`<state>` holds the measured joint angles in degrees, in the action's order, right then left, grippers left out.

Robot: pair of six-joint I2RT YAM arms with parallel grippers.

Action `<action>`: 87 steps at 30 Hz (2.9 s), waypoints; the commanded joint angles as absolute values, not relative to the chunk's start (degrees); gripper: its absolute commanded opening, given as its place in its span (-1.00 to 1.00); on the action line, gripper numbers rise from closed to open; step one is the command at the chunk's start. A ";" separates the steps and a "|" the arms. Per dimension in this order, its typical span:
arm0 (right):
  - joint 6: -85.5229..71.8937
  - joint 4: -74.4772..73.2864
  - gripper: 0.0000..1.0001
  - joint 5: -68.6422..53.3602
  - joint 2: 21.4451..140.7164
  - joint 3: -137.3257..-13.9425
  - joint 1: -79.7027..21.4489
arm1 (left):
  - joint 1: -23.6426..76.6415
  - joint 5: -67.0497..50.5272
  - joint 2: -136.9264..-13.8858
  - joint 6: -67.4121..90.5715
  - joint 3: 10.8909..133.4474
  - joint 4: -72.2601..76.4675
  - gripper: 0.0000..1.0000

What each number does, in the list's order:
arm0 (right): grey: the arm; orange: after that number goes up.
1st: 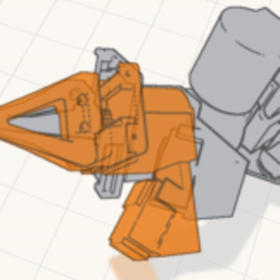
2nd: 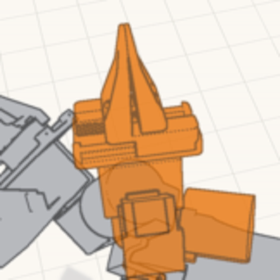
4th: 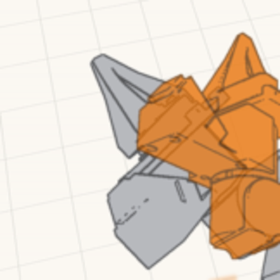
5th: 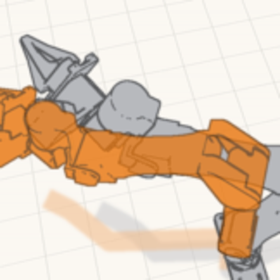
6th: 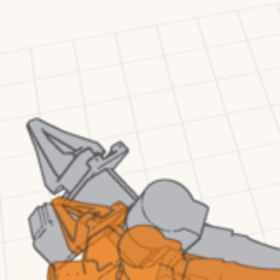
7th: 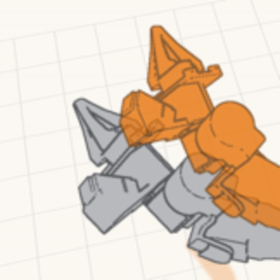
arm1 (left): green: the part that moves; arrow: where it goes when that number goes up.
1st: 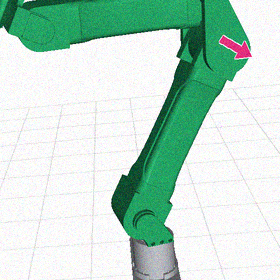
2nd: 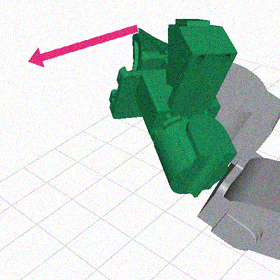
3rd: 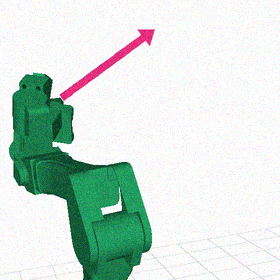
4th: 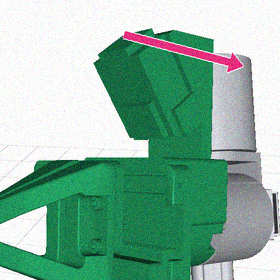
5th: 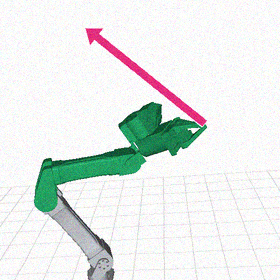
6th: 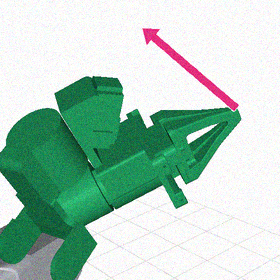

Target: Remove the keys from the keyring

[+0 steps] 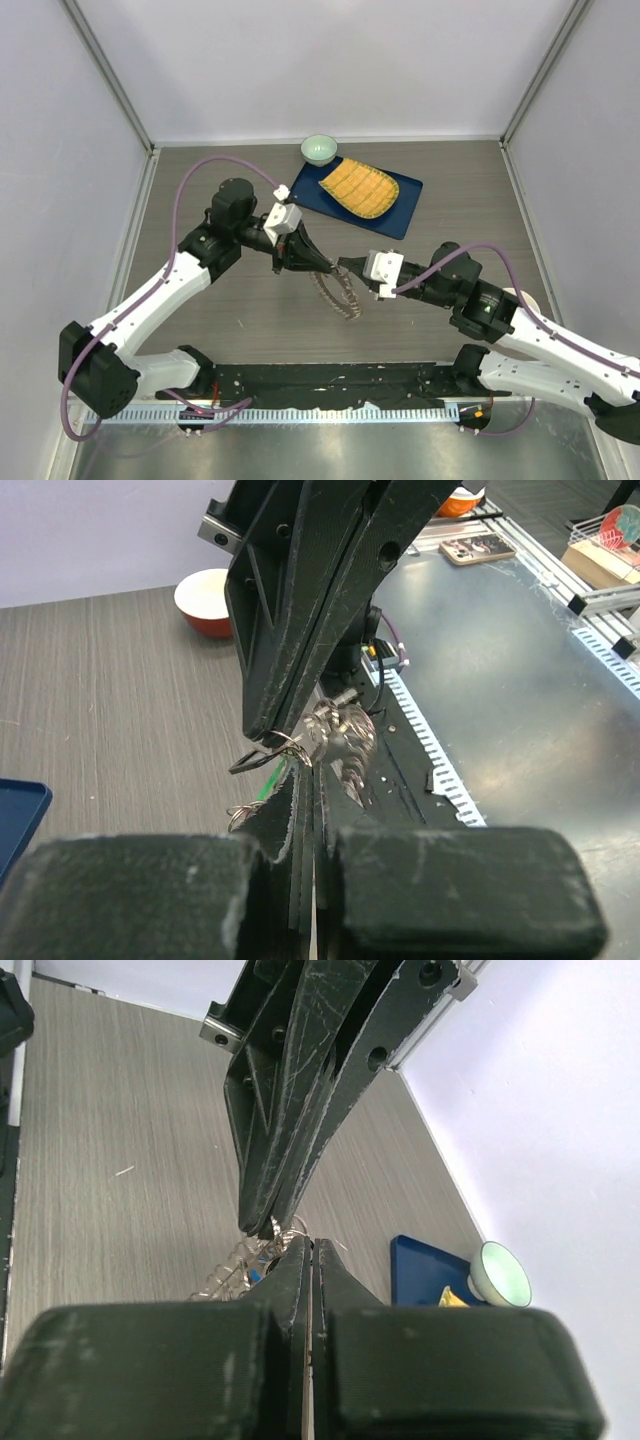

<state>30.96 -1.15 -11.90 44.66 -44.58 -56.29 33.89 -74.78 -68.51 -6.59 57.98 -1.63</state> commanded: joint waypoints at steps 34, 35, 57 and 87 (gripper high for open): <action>52.20 34.45 -0.99 -12.30 51.33 -40.96 -55.11 | 35.95 -71.01 -63.37 23.02 46.94 28.91 -0.99; 53.34 33.93 -0.98 -12.65 51.94 -42.00 -55.02 | 36.03 -71.54 -62.93 23.55 46.59 30.74 -1.00; 73.30 -1.85 -0.99 -17.93 54.49 -60.91 -54.76 | 37.09 -67.33 -56.70 32.70 47.98 31.83 -1.00; 68.40 13.16 -0.99 -16.79 58.09 -55.64 -55.20 | 35.86 -67.77 -57.30 30.15 51.24 18.72 -1.00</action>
